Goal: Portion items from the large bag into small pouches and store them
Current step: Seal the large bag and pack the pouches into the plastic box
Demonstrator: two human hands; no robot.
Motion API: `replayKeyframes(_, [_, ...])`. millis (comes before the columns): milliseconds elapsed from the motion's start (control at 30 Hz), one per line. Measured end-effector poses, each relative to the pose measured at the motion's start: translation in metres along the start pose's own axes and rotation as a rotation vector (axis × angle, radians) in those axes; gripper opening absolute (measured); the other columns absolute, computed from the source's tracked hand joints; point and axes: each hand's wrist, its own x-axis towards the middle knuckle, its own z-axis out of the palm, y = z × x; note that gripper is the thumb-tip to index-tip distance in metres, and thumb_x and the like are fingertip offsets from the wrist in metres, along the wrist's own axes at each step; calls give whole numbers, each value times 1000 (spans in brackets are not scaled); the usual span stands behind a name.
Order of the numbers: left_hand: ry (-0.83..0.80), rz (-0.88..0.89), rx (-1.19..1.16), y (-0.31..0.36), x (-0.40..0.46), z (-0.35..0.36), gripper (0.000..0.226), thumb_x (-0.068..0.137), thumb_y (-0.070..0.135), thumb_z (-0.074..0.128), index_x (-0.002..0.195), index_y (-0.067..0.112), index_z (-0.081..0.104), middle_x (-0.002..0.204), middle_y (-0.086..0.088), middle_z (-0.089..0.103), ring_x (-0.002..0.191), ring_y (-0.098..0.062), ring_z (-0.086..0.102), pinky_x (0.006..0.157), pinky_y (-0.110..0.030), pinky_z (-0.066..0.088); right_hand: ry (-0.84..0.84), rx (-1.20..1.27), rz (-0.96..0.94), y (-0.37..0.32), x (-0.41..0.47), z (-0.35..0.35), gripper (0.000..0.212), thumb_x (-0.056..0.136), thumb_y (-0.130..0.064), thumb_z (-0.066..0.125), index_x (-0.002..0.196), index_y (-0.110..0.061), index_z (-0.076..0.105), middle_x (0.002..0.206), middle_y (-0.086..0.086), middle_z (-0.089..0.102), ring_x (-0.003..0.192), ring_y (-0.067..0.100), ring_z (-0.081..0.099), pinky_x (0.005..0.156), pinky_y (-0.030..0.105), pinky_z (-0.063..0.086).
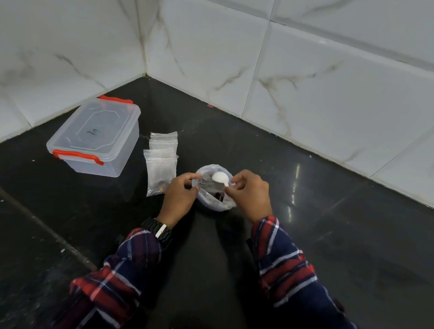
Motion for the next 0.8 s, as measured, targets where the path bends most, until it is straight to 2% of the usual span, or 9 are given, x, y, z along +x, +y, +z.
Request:
replayKeyframes(67, [29, 4, 1, 1, 2, -3, 29, 90, 5, 58, 119, 12, 63, 109, -3, 66, 102, -16, 63, 92, -37, 53, 56, 152, -7, -3, 10, -8, 14, 77, -11, 77, 81, -15, 64, 68, -6, 61, 58, 0, 55, 53, 5, 43])
replayKeyframes(167, [55, 6, 5, 1, 4, -7, 29, 91, 6, 58, 119, 12, 63, 107, -2, 65, 102, -16, 63, 92, -35, 52, 221, 215, 0, 6, 26, -12, 11, 79, -11, 75, 81, -12, 64, 68, -2, 61, 55, 0, 54, 53, 4, 42])
replayKeyframes(267, [71, -1, 3, 0, 8, -7, 27, 91, 6, 58, 117, 13, 63, 105, 0, 65, 100, -16, 63, 92, -38, 52, 263, 122, 77, 27, 40, -4, 8, 81, -12, 72, 77, -11, 65, 69, -1, 62, 63, 9, 56, 64, 17, 49])
replayKeyframes(333, [79, -18, -10, -1, 10, -6, 23, 91, 9, 58, 113, 14, 64, 100, 3, 64, 99, -17, 63, 92, -41, 53, 217, 1, 97, 41, 45, 4, 9, 82, -13, 70, 75, -9, 66, 72, 2, 65, 69, 15, 60, 72, 29, 52])
replayKeyframes(400, [98, -14, -13, -2, 13, -4, 17, 92, 13, 58, 106, 16, 67, 96, 5, 65, 96, -18, 65, 89, -44, 54, 159, -105, 94, 51, 47, 11, 9, 83, -14, 68, 77, -8, 65, 80, 7, 67, 76, 21, 62, 76, 33, 52])
replayKeyframes(567, [122, -16, -33, -1, 14, 0, 9, 93, 12, 58, 98, 9, 65, 94, -8, 67, 90, -23, 67, 75, -35, 59, 164, -239, -30, 50, 46, 14, 17, 89, -16, 62, 89, -1, 70, 92, 15, 62, 86, 25, 57, 76, 28, 42])
replayKeyframes(633, [133, -33, -44, -1, 13, 0, 7, 92, 12, 60, 96, 6, 63, 90, -8, 65, 88, -22, 67, 71, -29, 59, 134, -94, -28, 39, 40, 11, 17, 91, -20, 61, 93, -6, 71, 89, 8, 63, 83, 17, 57, 71, 17, 38])
replayKeyframes(700, [139, -50, -60, -1, 12, 1, 9, 91, 10, 62, 93, 2, 60, 87, -7, 63, 86, -23, 67, 67, -25, 58, -21, 75, 35, 33, 35, 12, 14, 91, -24, 61, 97, -15, 69, 86, 0, 66, 81, 11, 59, 70, 11, 40])
replayKeyframes(800, [123, -65, -64, -1, 12, 2, 13, 90, 7, 62, 96, 0, 53, 88, -10, 60, 86, -24, 66, 66, -25, 59, -213, 333, 176, 35, 31, 16, 12, 92, -23, 59, 103, -21, 64, 95, 9, 68, 93, 20, 66, 80, 30, 56])
